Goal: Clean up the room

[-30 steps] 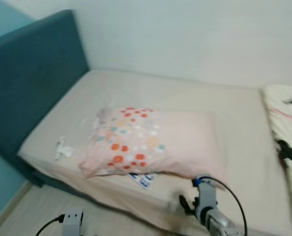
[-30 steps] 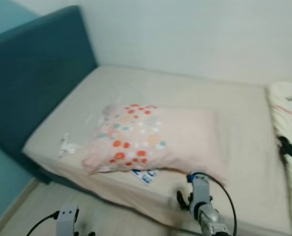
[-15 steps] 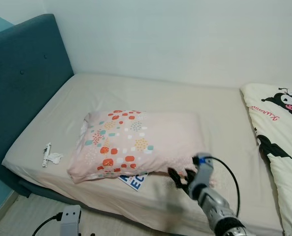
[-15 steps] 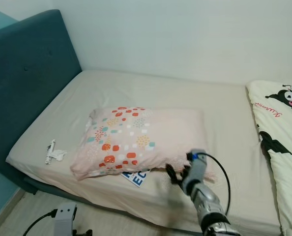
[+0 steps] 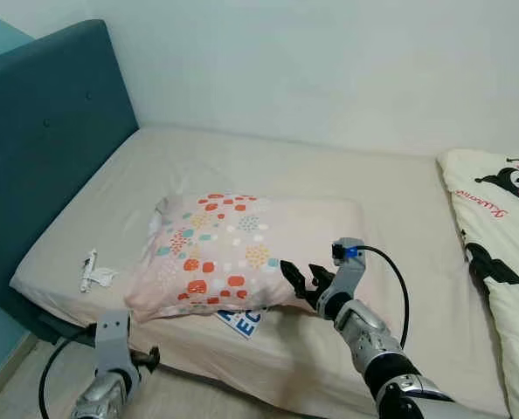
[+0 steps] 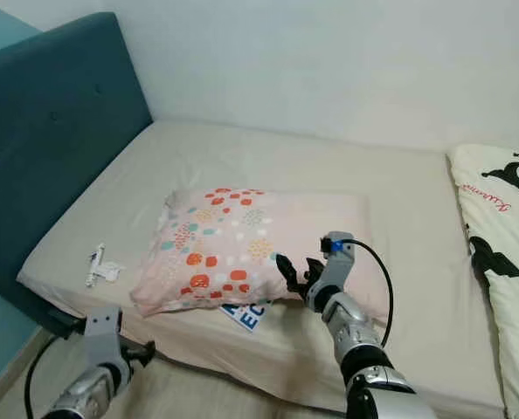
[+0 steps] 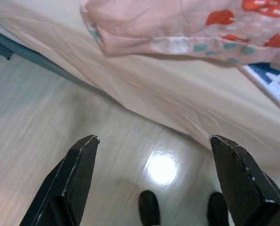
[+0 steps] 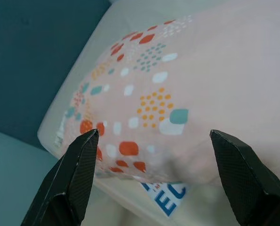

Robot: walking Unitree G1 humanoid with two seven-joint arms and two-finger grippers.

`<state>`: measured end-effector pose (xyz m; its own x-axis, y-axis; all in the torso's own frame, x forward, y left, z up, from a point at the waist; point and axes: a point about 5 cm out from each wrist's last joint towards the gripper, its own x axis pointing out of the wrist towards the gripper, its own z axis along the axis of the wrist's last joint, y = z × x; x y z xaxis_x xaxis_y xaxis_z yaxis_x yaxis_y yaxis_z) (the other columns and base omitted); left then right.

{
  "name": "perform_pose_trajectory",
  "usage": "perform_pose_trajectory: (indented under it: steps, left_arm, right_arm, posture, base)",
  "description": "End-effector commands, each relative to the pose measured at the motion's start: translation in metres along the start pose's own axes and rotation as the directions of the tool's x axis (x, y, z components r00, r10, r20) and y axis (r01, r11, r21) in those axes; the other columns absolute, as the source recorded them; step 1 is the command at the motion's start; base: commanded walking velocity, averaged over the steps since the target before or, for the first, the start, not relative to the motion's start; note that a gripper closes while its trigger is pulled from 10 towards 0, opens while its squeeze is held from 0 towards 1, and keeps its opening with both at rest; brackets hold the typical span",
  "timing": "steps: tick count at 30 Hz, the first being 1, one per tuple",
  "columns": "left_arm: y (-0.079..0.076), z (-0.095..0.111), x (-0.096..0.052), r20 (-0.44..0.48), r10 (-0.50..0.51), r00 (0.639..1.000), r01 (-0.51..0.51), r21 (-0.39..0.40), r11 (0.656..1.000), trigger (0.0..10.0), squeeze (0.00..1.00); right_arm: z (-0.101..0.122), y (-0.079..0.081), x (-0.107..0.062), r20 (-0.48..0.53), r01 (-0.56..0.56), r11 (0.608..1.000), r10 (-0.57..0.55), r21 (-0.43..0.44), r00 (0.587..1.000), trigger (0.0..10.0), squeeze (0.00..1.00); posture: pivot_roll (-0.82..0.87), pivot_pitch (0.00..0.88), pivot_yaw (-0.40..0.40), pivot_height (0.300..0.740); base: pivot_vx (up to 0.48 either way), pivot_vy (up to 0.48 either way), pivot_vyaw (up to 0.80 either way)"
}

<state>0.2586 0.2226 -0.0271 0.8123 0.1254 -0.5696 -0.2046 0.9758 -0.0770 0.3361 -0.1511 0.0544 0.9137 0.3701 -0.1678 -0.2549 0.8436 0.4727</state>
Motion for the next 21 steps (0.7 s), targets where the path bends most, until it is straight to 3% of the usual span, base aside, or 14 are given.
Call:
perform_pose_trajectory:
  steps: [1,11,21]
  left_arm:
    - [0.008,0.007,0.001,0.024,0.025,0.999,-0.024,-0.007,1.0,10.0,0.0]
    - [0.005,0.015,0.002,0.058,0.014,0.998,-0.015,0.009,1.0,10.0,0.0]
    - [0.01,-0.003,-0.003,0.008,0.028,1.0,-0.029,0.05,0.998,10.0,0.0]
  right_arm:
    - [0.003,0.002,0.001,0.03,-0.028,0.998,0.026,0.059,0.999,10.0,0.0]
    - [0.012,0.003,0.003,0.054,-0.039,0.994,0.033,0.104,0.998,10.0,0.0]
    - [0.01,0.006,0.005,0.046,-0.041,0.99,0.035,0.131,0.998,10.0,0.0]
  posture:
    - [-0.05,0.093,0.047,0.695]
    - [-0.06,0.095,0.046,0.655]
    - [-0.05,0.096,0.045,0.61]
  base:
    - [0.0,0.0,0.0]
    - [0.0,0.0,0.0]
    - [0.0,0.0,0.0]
